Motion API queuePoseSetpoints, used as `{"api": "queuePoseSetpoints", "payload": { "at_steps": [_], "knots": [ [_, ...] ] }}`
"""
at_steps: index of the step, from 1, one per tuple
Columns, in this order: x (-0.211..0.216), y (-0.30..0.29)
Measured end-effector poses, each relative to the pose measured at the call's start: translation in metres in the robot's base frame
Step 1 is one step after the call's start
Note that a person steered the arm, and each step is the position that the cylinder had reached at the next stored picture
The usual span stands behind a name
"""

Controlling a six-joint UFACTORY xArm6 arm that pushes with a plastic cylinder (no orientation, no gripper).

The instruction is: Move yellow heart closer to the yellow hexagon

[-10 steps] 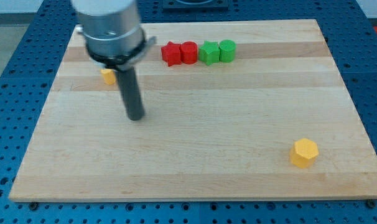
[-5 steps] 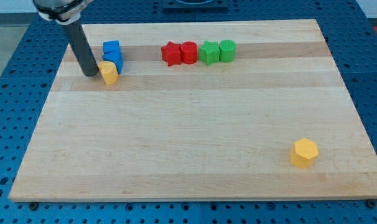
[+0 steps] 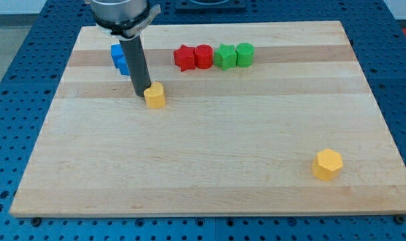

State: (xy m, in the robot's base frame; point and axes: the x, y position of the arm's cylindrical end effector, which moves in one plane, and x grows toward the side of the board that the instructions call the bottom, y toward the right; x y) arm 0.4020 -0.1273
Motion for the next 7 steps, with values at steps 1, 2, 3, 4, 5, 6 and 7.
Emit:
{"api": "queuePoseSetpoints", "payload": {
  "at_steps": [1, 2, 3, 4, 5, 6, 7],
  "knots": [
    [0.019, 0.015],
    [0.036, 0.036],
    [0.046, 0.062],
    [0.054, 0.091],
    [0.066, 0.117],
    [0.075, 0.146],
    [0.076, 0.176]
  ]
}}
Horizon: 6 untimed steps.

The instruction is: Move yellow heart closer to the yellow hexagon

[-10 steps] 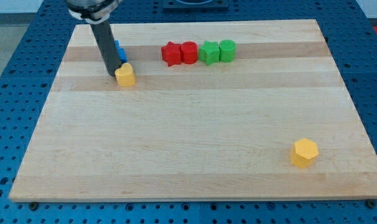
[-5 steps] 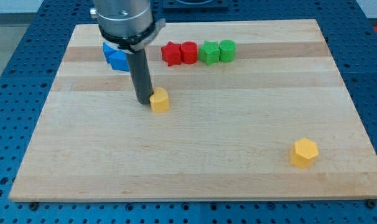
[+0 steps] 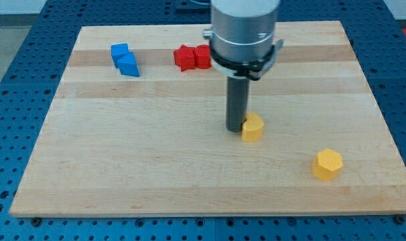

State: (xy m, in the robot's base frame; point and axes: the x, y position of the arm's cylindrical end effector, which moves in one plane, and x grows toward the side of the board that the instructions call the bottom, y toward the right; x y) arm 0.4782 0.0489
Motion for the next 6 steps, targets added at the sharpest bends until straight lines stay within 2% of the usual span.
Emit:
{"api": "queuePoseSetpoints", "payload": {
  "at_steps": [3, 6],
  "knots": [
    [0.000, 0.081],
    [0.013, 0.087]
  ]
}}
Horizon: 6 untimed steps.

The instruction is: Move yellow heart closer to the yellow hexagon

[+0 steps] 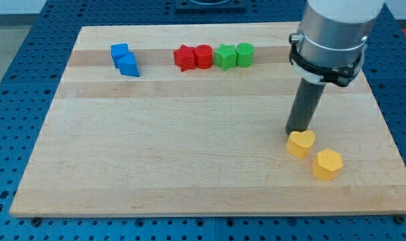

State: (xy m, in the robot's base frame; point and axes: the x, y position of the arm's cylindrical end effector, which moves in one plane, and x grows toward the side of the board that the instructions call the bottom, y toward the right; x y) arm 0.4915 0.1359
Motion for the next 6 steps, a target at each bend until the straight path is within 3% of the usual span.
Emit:
{"api": "queuePoseSetpoints", "payload": {
  "at_steps": [3, 6],
  "knots": [
    [0.029, -0.013],
    [0.038, 0.021]
  ]
}}
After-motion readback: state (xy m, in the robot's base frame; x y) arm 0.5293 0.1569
